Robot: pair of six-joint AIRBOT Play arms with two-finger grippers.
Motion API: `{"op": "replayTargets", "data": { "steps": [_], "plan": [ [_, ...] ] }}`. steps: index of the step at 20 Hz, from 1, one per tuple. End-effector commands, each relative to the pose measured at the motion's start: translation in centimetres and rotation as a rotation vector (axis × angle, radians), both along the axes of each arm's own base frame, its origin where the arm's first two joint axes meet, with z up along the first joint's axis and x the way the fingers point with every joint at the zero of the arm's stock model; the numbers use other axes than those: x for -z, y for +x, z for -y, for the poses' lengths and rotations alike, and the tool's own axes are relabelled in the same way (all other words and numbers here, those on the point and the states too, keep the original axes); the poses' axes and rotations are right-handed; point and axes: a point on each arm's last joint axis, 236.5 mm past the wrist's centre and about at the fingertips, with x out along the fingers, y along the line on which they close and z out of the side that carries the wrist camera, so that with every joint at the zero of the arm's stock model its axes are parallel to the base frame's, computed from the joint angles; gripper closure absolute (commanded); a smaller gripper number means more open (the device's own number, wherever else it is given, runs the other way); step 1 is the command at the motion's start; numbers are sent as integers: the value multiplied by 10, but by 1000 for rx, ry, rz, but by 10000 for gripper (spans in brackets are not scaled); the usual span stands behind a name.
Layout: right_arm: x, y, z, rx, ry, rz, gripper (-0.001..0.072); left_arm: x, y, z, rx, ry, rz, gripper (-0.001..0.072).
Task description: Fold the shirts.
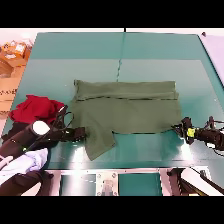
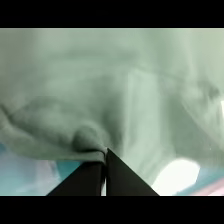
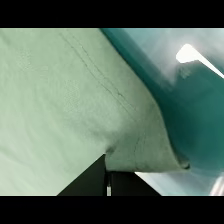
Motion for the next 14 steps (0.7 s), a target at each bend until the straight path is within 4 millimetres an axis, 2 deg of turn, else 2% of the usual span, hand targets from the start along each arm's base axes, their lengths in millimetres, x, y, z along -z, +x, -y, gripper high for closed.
{"op": "replayTargets", "data": {
  "steps": [1,2,4,8,10,12,14],
  "plan": [
    [-17,-8,-13,-110,38,-11,693,-21,-20,-18,175,114,-51,684],
    [-23,-14,-13,-122,35,-36,693,-32,-20,-31,211,181,-41,684],
    [-35,-19,-7,-122,-5,-56,693,-58,-6,-50,236,282,22,684],
    [-89,-1,5,-121,-100,52,693,-130,52,-38,196,261,268,684],
    [-114,12,8,-123,-107,114,693,-155,78,-31,188,249,365,684],
    [-131,30,9,-120,-111,173,693,-159,99,-24,211,251,398,684],
    [-136,48,8,-143,-128,200,693,-156,127,-19,213,264,424,684]
  ]
}}
